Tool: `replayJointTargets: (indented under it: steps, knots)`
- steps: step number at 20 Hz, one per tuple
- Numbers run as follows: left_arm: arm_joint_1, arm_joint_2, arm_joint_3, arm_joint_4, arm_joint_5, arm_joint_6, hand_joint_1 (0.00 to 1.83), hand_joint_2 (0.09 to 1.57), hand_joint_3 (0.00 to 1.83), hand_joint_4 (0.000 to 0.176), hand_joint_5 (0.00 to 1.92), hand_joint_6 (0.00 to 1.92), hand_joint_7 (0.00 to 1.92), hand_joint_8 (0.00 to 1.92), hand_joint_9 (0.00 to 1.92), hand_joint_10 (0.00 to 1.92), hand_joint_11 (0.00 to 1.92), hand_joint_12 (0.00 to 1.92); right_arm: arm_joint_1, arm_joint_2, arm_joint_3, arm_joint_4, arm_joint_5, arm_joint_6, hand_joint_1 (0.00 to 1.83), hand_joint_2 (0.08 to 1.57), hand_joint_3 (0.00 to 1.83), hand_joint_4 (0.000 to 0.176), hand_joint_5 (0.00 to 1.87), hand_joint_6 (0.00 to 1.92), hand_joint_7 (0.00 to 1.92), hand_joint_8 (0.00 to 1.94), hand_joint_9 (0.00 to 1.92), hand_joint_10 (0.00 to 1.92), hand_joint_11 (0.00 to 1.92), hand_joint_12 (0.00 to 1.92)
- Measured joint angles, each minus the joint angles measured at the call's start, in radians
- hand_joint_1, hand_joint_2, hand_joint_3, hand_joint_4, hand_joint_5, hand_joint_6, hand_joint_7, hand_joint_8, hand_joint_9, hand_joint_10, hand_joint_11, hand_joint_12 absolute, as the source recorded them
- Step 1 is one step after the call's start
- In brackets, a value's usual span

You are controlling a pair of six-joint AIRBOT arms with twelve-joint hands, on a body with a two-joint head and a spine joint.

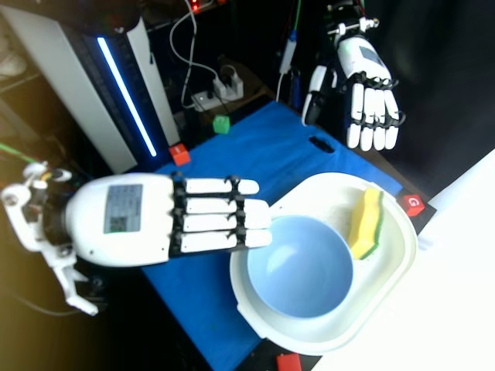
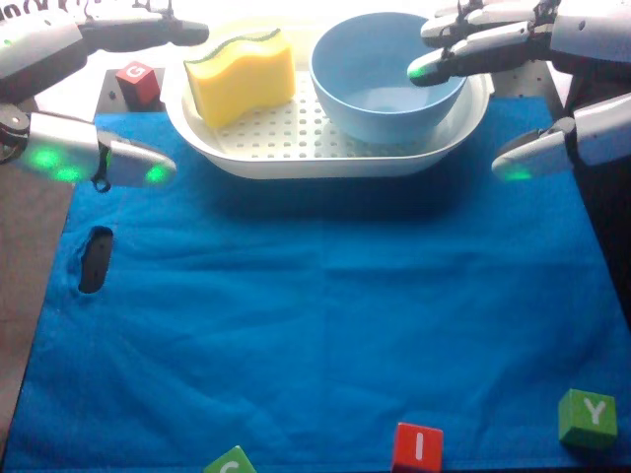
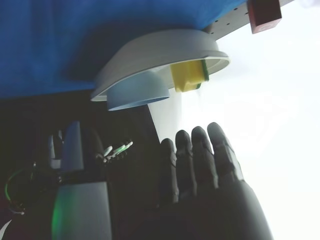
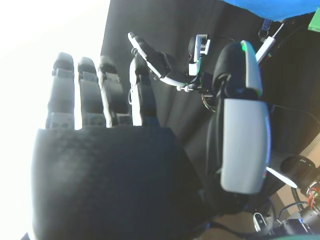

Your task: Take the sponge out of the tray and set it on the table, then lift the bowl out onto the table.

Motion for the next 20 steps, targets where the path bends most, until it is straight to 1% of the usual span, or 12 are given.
replayJointTargets:
  steps: [3, 4, 7, 8, 10, 11, 12, 14, 15, 18, 19, 20]
  knots:
    - [-0.001, 0.0, 0.004, -0.011, 0.005, 0.01, 0.74, 0.96, 0.0, 0.126, 0.21, 0.0, 0.1, 0.0, 0.07, 0.0, 0.0, 0.29, 0.0, 0.0, 0.0, 0.0, 0.0, 0.0, 0.46, 1.13, 0.0, 0.097, 0.37, 0.0, 0.23, 0.0, 0.15, 0.01, 0.0, 0.65]
    - [-0.002, 0.0, 0.004, -0.027, 0.005, 0.034, 0.76, 0.97, 0.0, 0.13, 0.22, 0.0, 0.12, 0.0, 0.08, 0.01, 0.0, 0.33, 0.0, 0.0, 0.0, 0.0, 0.0, 0.0, 0.44, 1.14, 0.0, 0.104, 0.35, 0.0, 0.22, 0.0, 0.14, 0.0, 0.0, 0.61]
    - [-0.061, -0.022, 0.026, -0.103, 0.051, 0.178, 0.71, 0.96, 0.0, 0.108, 0.29, 0.0, 0.2, 0.0, 0.17, 0.0, 0.0, 0.45, -0.008, 0.0, 0.0, 0.004, 0.001, 0.0, 0.46, 1.15, 0.0, 0.109, 0.34, 0.0, 0.2, 0.0, 0.12, 0.0, 0.0, 0.47]
    - [-0.079, -0.032, 0.038, -0.119, 0.061, 0.201, 0.71, 0.96, 0.0, 0.097, 0.33, 0.0, 0.25, 0.0, 0.23, 0.0, 0.0, 0.57, -0.008, 0.0, 0.0, 0.003, 0.0, 0.002, 0.46, 1.15, 0.0, 0.099, 0.35, 0.0, 0.21, 0.0, 0.13, 0.0, 0.0, 0.5]
    - [-0.147, -0.098, 0.107, -0.145, 0.12, 0.224, 0.73, 0.95, 0.0, 0.09, 0.4, 0.01, 0.35, 0.01, 0.32, 0.01, 0.01, 0.76, -0.014, -0.001, 0.0, -0.001, 0.0, 0.003, 0.46, 1.14, 0.0, 0.112, 0.35, 0.0, 0.2, 0.0, 0.13, 0.0, 0.0, 0.55]
    - [-0.154, -0.125, 0.133, -0.162, 0.13, 0.225, 0.73, 0.94, 0.0, 0.087, 0.43, 0.01, 0.38, 0.02, 0.36, 0.01, 0.03, 0.81, -0.014, -0.003, 0.0, -0.002, 0.0, 0.003, 0.47, 1.15, 0.0, 0.109, 0.35, 0.0, 0.2, 0.0, 0.12, 0.0, 0.0, 0.55]
    - [-0.154, -0.149, 0.157, -0.181, 0.146, 0.225, 0.72, 0.95, 0.0, 0.041, 0.46, 0.0, 0.44, 0.01, 0.42, 0.01, 0.1, 0.81, -0.014, -0.005, 0.0, 0.003, 0.001, 0.003, 0.46, 1.15, 0.0, 0.1, 0.35, 0.0, 0.2, 0.0, 0.13, 0.0, 0.0, 0.52]
    - [-0.163, -0.203, 0.213, -0.212, 0.213, 0.227, 0.72, 0.98, 0.0, 0.027, 0.47, 0.0, 0.47, 0.0, 0.46, 0.01, 0.13, 0.75, -0.014, -0.008, 0.007, 0.0, -0.001, 0.003, 0.52, 1.15, 0.0, 0.11, 0.35, 0.0, 0.19, 0.0, 0.12, 0.0, 0.0, 0.45]
    - [-0.171, -0.229, 0.246, -0.237, 0.241, 0.228, 0.73, 0.97, 0.0, 0.043, 0.47, 0.0, 0.48, 0.0, 0.47, 0.01, 0.13, 0.74, -0.014, -0.014, 0.011, 0.001, -0.005, 0.003, 0.49, 1.16, 0.0, 0.112, 0.34, 0.0, 0.2, 0.0, 0.13, 0.0, 0.0, 0.45]
    - [-0.201, -0.285, 0.32, -0.324, 0.293, 0.292, 0.74, 0.94, 0.0, 0.056, 0.52, 0.0, 0.53, 0.0, 0.51, 0.0, 0.08, 0.89, -0.014, -0.023, 0.014, 0.0, 0.001, 0.003, 0.6, 1.14, 0.0, 0.113, 0.34, 0.0, 0.18, 0.0, 0.11, 0.0, 0.0, 0.45]
    - [-0.209, -0.299, 0.335, -0.344, 0.308, 0.321, 0.77, 0.95, 0.0, 0.062, 0.54, 0.01, 0.56, 0.01, 0.53, 0.01, 0.08, 0.9, -0.014, -0.026, 0.016, -0.001, 0.0, 0.003, 0.59, 1.13, 0.0, 0.103, 0.35, 0.0, 0.19, 0.01, 0.12, 0.0, 0.0, 0.45]
    - [-0.216, -0.322, 0.359, -0.356, 0.336, 0.339, 0.81, 0.94, 0.0, 0.087, 0.55, 0.0, 0.6, 0.01, 0.57, 0.01, 0.08, 0.95, -0.014, -0.027, 0.017, 0.0, 0.0, 0.003, 0.6, 1.13, 0.0, 0.1, 0.34, 0.0, 0.19, 0.0, 0.11, 0.0, 0.0, 0.42]
